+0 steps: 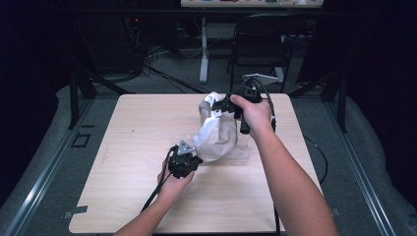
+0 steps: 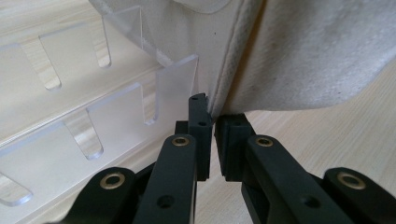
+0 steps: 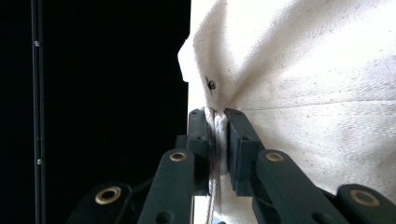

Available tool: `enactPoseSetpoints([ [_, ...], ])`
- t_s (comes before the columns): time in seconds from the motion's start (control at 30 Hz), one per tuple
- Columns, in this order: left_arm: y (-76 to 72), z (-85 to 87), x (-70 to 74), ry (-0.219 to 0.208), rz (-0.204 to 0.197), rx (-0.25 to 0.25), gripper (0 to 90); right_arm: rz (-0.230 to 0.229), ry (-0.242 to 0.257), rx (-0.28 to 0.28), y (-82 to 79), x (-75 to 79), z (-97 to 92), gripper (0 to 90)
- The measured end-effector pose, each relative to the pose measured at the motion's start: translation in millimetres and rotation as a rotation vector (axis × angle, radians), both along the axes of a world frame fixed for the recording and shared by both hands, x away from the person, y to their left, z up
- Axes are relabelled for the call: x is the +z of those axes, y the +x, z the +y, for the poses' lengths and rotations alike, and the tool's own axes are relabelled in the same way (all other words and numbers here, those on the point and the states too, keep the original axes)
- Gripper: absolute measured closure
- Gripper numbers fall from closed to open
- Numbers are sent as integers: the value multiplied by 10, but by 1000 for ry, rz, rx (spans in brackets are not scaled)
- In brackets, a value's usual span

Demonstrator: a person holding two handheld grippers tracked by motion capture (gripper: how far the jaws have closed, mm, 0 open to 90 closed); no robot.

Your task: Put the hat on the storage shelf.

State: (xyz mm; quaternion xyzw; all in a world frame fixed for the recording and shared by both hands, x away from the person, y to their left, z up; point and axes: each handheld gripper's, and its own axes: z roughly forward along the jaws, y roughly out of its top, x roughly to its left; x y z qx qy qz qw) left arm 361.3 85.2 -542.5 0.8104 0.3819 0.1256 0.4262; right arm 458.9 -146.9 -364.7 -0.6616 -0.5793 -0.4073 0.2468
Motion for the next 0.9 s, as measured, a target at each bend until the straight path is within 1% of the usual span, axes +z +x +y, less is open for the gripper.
enactPoseSetpoints([
  [0.07, -1, 9, 2, 4, 2, -9, 854, 0, 0, 0, -2, 1, -1, 815],
  [0.1, -5, 16, -11, -5, -6, -2, 851, -1, -1, -1, -4, 2, 0, 815],
  [0.13, -4, 27, -11, -8, -1, -8, 845, -3, -3, 0, -8, 1, 0, 814],
  [0.2, -12, 31, -19, -13, 13, -4, 816, -4, -3, -1, -12, -1, -2, 814],
  [0.27, -17, 31, -25, -12, 8, -5, 801, -4, -3, 0, -14, 2, -4, 814],
  [0.3, -24, 32, -23, -11, 12, -7, 758, -3, -7, 7, -20, 8, -8, 813],
  [0.33, -32, 40, -17, -5, 8, -9, 758, -3, -7, 7, -20, 8, -8, 813],
  [0.37, -45, 50, -8, -7, -2, -8, 736, -3, -11, 9, -24, 10, -8, 813],
  [0.4, -55, 57, -5, -22, -12, -6, 699, -5, -15, 10, -30, 12, -9, 812],
  [0.5, -90, 99, 24, -32, -20, -23, 659, -6, -27, 15, -42, 25, -19, 811],
  [0.57, -124, 133, 36, -42, -27, -21, 628, -13, -38, 14, -53, 33, -25, 809],
  [0.6, -133, 154, 47, -38, -22, -29, 617, -11, -45, 20, -62, 40, -30, 806],
  [0.63, -148, 169, 50, -52, -19, -28, 607, -13, -46, 21, -67, 41, -29, 803],
  [0.67, -160, 191, 56, -55, -26, -29, 596, -14, -48, 26, -75, 45, -33, 795],
  [0.7, -179, 225, 72, -62, -25, -28, 580, -19, -49, 33, -88, 61, -47, 777],
  [0.8, -201, 273, 100, -70, -21, -30, 568, -26, -53, 29, -104, 79, -58, 770],
  [0.9, -255, 365, 132, -87, -31, -25, 559, -37, -64, 36, -134, 111, -84, 749],
])
